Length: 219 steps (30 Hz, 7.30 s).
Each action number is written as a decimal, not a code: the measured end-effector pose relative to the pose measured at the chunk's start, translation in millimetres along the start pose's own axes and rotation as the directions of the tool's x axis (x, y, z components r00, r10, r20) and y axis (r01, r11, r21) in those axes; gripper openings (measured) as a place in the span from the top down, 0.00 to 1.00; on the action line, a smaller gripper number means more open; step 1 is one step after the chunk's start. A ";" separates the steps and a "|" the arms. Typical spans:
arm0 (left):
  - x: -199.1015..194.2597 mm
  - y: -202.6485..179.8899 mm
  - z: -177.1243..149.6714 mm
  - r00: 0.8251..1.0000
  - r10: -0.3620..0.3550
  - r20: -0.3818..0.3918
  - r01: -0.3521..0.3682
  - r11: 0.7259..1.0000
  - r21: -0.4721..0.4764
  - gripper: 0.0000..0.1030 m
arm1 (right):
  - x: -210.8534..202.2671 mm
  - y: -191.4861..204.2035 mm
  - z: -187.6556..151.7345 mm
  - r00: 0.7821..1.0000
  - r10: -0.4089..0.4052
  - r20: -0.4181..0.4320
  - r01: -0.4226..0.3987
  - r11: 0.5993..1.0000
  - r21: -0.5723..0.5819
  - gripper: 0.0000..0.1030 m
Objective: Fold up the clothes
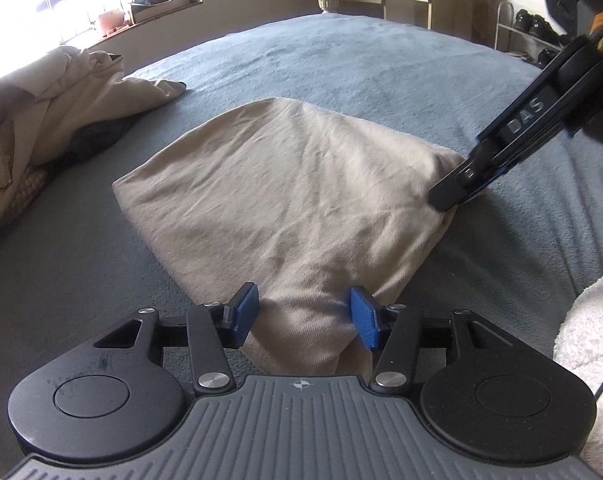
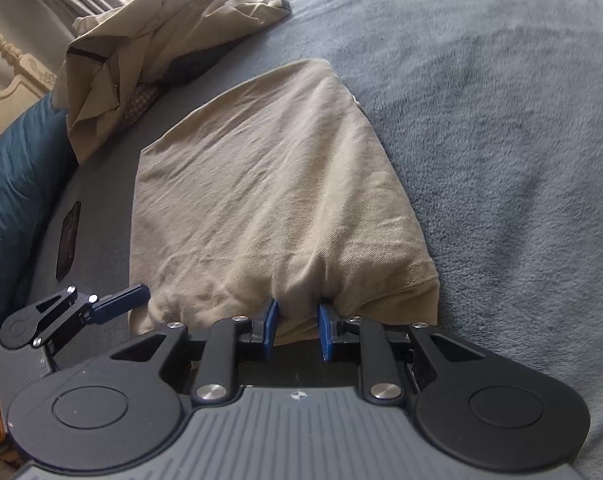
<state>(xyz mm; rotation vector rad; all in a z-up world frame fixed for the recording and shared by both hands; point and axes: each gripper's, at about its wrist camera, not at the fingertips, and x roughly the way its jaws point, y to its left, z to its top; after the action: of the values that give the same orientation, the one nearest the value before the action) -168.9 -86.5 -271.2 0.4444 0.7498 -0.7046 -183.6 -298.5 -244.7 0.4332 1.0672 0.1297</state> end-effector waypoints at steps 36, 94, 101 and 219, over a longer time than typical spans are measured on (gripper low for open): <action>-8.8 17.4 8.5 0.999 -0.050 -0.013 0.048 0.988 -0.146 0.45 | 38.3 18.7 33.2 0.975 -0.215 0.051 0.220 0.924 -0.312 0.78; 35.7 79.7 49.7 0.956 -0.011 -0.294 -0.129 0.882 -0.453 0.33 | 108.2 20.2 155.0 0.988 -0.146 0.057 0.155 0.962 -0.227 0.77; 9.3 78.8 62.9 0.973 0.084 -0.214 -0.169 0.893 -0.417 0.36 | 108.1 18.4 152.4 0.987 -0.147 0.062 0.157 0.965 -0.211 0.77; 81.3 157.7 -0.8 0.794 -0.593 0.137 0.407 0.350 -0.844 0.14 | 120.8 -100.2 99.5 0.803 0.580 -0.135 -0.505 0.784 0.361 0.36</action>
<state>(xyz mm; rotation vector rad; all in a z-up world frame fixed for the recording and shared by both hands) -13.8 -11.4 -313.3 -0.7066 1.3536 -0.7726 -49.1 -380.1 -343.5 1.0370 1.1774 0.5536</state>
